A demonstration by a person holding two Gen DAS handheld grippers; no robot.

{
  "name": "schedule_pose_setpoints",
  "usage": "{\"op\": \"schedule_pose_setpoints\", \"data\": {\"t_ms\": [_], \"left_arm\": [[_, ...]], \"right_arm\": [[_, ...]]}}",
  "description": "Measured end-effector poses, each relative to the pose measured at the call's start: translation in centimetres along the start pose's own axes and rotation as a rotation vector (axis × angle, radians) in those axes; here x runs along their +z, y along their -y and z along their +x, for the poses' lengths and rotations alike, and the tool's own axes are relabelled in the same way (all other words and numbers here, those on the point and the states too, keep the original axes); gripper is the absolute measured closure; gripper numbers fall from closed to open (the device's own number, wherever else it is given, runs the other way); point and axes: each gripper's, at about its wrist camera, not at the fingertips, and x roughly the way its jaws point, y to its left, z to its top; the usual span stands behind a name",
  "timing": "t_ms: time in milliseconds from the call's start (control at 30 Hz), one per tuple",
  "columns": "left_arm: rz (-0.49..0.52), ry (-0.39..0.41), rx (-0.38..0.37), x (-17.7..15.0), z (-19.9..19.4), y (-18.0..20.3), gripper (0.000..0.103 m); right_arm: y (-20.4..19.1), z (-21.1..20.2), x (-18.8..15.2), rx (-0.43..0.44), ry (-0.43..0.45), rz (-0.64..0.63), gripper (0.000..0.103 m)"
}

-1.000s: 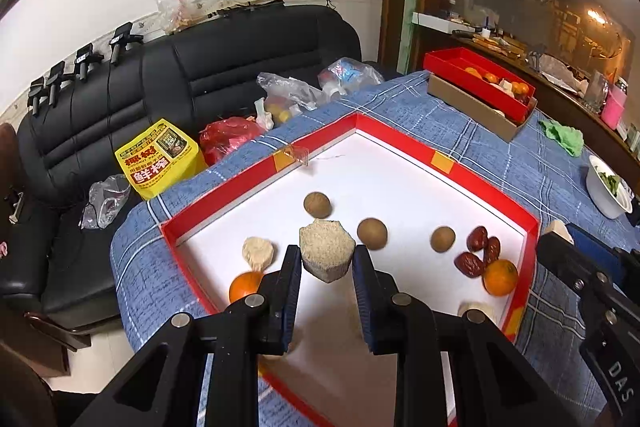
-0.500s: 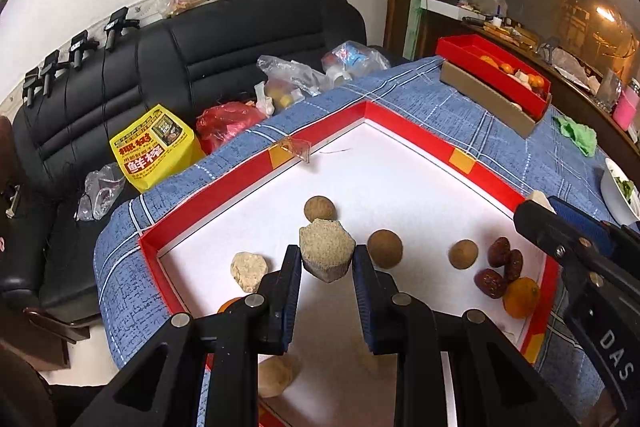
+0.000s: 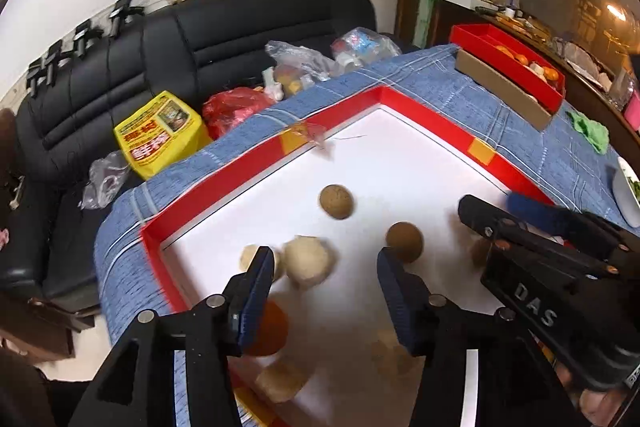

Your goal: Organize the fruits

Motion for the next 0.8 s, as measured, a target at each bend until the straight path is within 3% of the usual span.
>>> {"op": "schedule_pose_setpoints", "data": {"t_ms": [67,167,200,233,267,500,600,800], "left_arm": [[-0.021,0.017,-0.001,-0.2,-1.0,-0.6,0.034],[-0.04,0.065,0.008,-0.7,-2.7,-1.2,0.013],[-0.043,0.085,0.007,-1.1,-3.5,-1.3,0.011],[-0.047,0.087,0.005,-1.4,-4.0,-1.3,0.009],[-0.049,0.085,-0.002,-1.7,-4.3,-1.3,0.009],[0.013,0.073,-0.05,-3.9,-6.7,0.8,0.008],[0.025,0.065,-0.088,-4.7,-7.4,1.7,0.005],[0.034,0.081,-0.087,-5.3,-8.5,2.3,0.004]], "right_arm": [[0.5,-0.4,-0.3,-0.029,0.013,0.009,0.029],[1.7,-2.8,-1.0,-0.033,0.049,0.039,0.017],[2.0,-4.3,-1.5,-0.034,0.078,0.036,0.015],[2.2,-5.7,-1.9,-0.04,0.103,0.032,0.004],[2.2,-6.6,-2.2,-0.042,0.119,0.03,0.0],[1.3,-15.6,-7.4,0.001,0.233,-0.029,0.0],[0.4,-17.5,-9.1,0.004,0.244,-0.066,0.0],[-0.1,-19.4,-11.0,-0.021,0.268,-0.096,0.0]]}}
